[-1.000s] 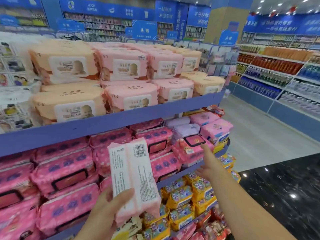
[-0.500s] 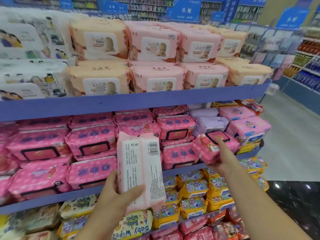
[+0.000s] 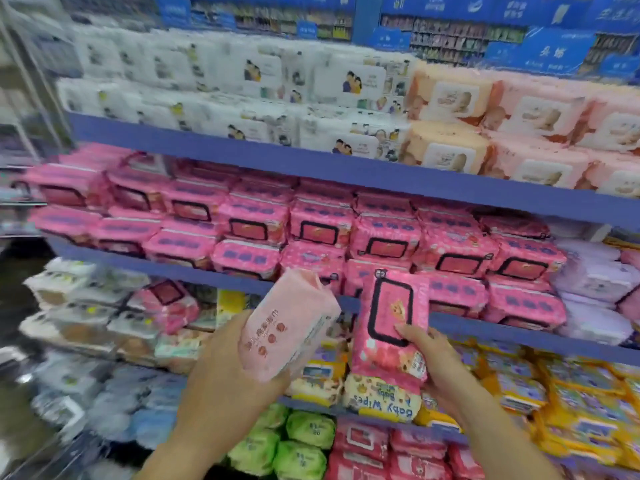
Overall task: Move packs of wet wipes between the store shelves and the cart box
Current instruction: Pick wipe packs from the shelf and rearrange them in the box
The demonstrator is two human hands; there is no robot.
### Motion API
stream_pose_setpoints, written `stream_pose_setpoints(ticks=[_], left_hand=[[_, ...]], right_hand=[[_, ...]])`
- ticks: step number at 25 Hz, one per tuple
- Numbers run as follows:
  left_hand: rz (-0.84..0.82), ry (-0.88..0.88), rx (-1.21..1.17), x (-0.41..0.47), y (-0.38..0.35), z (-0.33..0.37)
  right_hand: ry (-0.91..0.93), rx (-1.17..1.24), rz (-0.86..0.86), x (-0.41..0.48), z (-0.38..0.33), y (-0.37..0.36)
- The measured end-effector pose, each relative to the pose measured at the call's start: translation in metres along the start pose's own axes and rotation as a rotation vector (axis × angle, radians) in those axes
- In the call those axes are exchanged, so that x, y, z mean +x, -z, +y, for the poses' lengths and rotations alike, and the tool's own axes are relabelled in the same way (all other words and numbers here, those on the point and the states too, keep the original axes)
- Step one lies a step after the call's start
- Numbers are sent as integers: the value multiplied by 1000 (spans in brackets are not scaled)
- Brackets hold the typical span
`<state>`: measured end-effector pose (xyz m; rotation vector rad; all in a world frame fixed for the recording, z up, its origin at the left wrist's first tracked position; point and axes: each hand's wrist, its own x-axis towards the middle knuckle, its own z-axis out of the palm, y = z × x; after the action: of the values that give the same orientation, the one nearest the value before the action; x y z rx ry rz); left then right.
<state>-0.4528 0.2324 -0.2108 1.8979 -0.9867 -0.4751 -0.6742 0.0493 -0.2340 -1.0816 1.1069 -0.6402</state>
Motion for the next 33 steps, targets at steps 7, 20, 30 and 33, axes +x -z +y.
stream_pose_setpoints(ticks=[7,20,30,33], left_hand=[[381,119,629,-79,218,-161],[260,620,965,-158,407,-417],[99,825,949,-148,469,-595],[135,758,1039,-136,493,-664]], right_hand=[[-18,-181,-431,-31,68,-251],[-153,-622,-993,-13,193,-638],[-228,-1065,-1160,19,306,-810],[-195,-1132,-1140,35,349,-848]])
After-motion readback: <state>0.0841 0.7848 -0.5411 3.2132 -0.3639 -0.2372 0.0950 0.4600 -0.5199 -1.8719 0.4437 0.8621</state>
